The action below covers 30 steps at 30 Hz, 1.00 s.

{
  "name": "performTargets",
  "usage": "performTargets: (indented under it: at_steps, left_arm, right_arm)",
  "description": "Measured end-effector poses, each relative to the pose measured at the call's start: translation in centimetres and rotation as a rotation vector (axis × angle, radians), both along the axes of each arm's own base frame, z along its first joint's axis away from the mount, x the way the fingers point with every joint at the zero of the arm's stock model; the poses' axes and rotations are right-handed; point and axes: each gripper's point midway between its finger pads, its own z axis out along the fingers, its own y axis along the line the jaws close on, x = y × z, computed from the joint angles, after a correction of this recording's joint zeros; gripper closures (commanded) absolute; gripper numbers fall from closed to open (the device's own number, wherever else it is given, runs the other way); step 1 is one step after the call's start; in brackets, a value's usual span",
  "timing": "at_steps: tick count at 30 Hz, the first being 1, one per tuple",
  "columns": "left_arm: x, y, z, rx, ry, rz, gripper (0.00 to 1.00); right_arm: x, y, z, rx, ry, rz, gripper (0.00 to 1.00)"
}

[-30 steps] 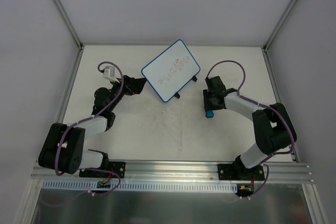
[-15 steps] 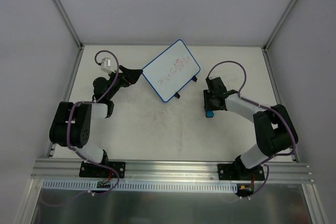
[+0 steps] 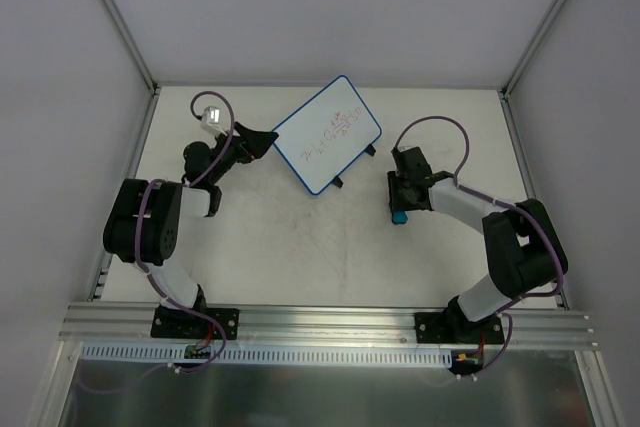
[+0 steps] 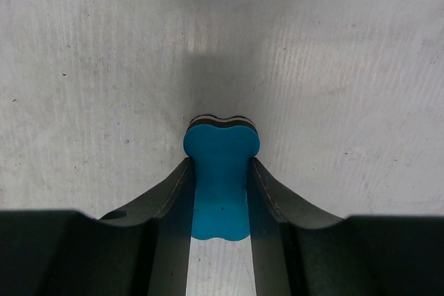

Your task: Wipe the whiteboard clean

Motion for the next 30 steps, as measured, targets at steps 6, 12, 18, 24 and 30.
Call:
performTargets:
  at_steps: [6, 12, 18, 24, 30]
  left_arm:
    - [0.6, -1.2, -0.2, 0.0, 0.0, -0.027, 0.37]
    - [1.0, -2.7, -0.4, 0.002, -0.002, -0.056, 0.46]
    - [1.3, -3.0, -1.0, 0.002, 0.011, -0.055, 0.65]
    - [1.8, -3.0, -1.6, 0.002, 0.023, -0.052, 0.72]
    - [2.0, -3.0, -3.2, -0.013, 0.07, -0.048, 0.78]
  right_arm:
    - [0.0, 0.0, 0.0, 0.0, 0.0, 0.0, 1.0]
    - [0.0, 0.0, 0.0, 0.002, 0.001, 0.0, 1.0]
    - [0.0, 0.0, 0.0, 0.003, 0.0, 0.0, 1.0]
    - [0.0, 0.0, 0.0, 0.003, 0.0, 0.001, 1.0]
    - [-0.3, 0.3, 0.2, 0.027, -0.01, 0.011, 1.0]
